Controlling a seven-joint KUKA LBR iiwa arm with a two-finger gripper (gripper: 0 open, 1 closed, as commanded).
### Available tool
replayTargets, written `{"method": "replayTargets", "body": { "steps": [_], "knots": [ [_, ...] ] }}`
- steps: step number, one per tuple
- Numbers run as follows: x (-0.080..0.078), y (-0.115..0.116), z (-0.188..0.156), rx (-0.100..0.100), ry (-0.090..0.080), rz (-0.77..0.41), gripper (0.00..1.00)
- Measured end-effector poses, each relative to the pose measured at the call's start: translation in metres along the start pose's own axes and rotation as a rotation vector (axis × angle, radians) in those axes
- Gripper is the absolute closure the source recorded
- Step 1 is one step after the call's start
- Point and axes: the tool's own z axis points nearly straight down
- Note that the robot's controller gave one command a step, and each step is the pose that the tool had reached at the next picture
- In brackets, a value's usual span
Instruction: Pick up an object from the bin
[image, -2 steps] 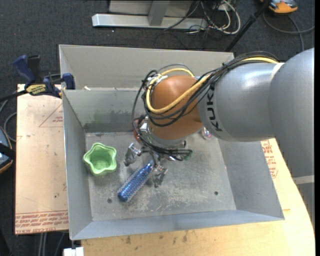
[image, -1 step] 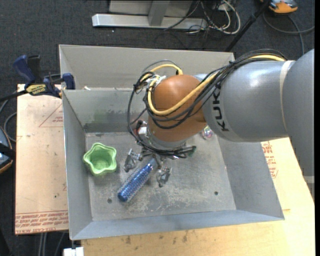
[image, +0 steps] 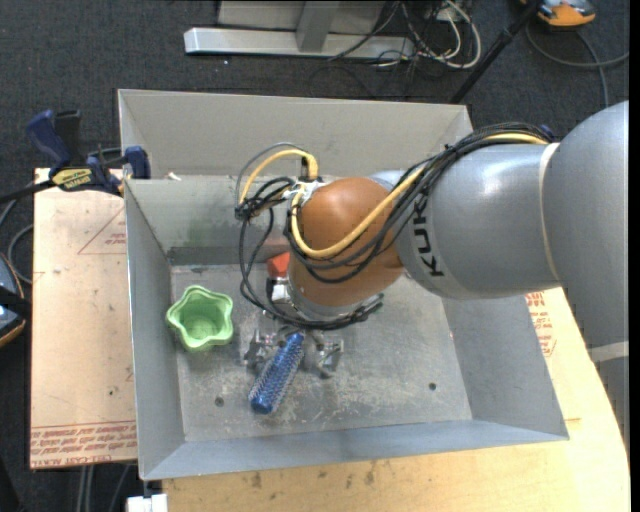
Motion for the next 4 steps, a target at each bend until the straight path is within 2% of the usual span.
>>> {"method": "replayTargets", "body": {
  "steps": [1,2,3,4],
  "knots": [
    [-0.001,-0.001,-0.002,-0.002,0.002,0.005,0.0],
    [-0.001,-0.003,-0.004,-0.001,0.003,0.006,1.0],
    [-0.002,-0.004,-0.044,-0.002,0.002,0.011,1.0],
    [-0.003,-0.003,-0.056,-0.005,0.003,0.016,1.0]
  ]
}}
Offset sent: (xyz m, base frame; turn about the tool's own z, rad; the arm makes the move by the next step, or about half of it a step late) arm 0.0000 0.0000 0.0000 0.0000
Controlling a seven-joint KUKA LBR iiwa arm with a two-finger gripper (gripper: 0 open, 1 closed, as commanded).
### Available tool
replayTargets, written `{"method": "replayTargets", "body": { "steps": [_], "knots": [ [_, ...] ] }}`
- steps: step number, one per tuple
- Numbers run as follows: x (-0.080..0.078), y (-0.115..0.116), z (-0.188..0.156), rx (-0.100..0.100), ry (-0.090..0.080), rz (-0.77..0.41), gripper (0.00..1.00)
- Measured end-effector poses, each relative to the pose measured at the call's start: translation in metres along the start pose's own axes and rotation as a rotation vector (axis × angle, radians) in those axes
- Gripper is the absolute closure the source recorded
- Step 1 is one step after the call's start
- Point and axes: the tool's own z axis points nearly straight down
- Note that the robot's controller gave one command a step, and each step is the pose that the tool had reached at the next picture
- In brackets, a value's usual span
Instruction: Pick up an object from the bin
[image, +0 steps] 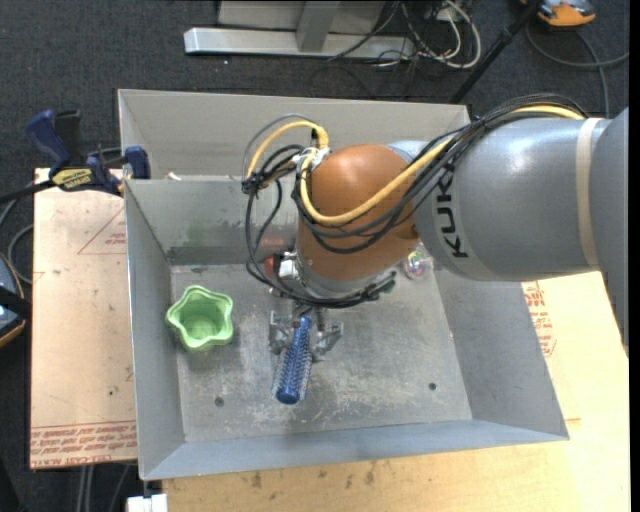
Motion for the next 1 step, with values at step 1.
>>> {"method": "replayTargets", "body": {
  "steps": [1],
  "knots": [
    [-0.0011,-0.0002,-0.0227,0.001,0.0,0.004,1.0]
  ]
}}
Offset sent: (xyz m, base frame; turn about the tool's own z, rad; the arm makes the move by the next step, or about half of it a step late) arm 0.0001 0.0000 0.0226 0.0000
